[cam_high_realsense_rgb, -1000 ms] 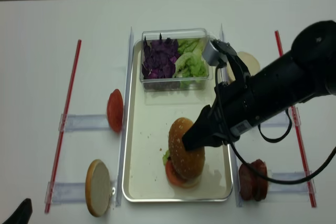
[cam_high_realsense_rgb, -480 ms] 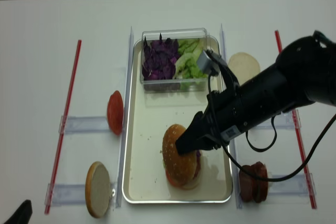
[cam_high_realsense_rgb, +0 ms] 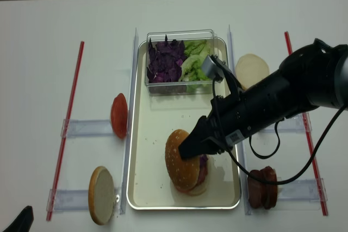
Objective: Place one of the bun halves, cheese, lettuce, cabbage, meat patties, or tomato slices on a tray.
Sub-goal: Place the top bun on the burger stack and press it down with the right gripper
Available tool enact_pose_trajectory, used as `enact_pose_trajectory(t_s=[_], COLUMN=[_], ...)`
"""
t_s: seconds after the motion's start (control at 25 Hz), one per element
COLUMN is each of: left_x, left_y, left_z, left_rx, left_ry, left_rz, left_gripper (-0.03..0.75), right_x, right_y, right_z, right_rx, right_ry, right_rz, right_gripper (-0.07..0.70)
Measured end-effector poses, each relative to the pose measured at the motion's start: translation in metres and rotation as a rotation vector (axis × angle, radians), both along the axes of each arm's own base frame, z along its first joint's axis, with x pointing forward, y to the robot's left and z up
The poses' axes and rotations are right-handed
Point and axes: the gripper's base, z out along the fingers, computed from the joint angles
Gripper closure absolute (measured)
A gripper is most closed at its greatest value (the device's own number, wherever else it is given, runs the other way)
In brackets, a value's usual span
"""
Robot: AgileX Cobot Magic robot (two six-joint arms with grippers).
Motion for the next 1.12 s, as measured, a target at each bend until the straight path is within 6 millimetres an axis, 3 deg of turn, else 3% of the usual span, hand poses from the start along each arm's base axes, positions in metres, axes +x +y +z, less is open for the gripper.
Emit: enact_pose_trajectory(t_s=[1.12], left_x=[0.000], left_y=[0.000], left_z=[0.000], left_rx=[0.000], left_ry=[0.000], left_rz=[0.000], left_gripper=[0.224], right_x=[0.008], right_y=[-0.004], right_z=[-0.023], right_rx=[-0.021], right_ry=[0.046], right_rz=[-0.013], right_gripper=[0.425])
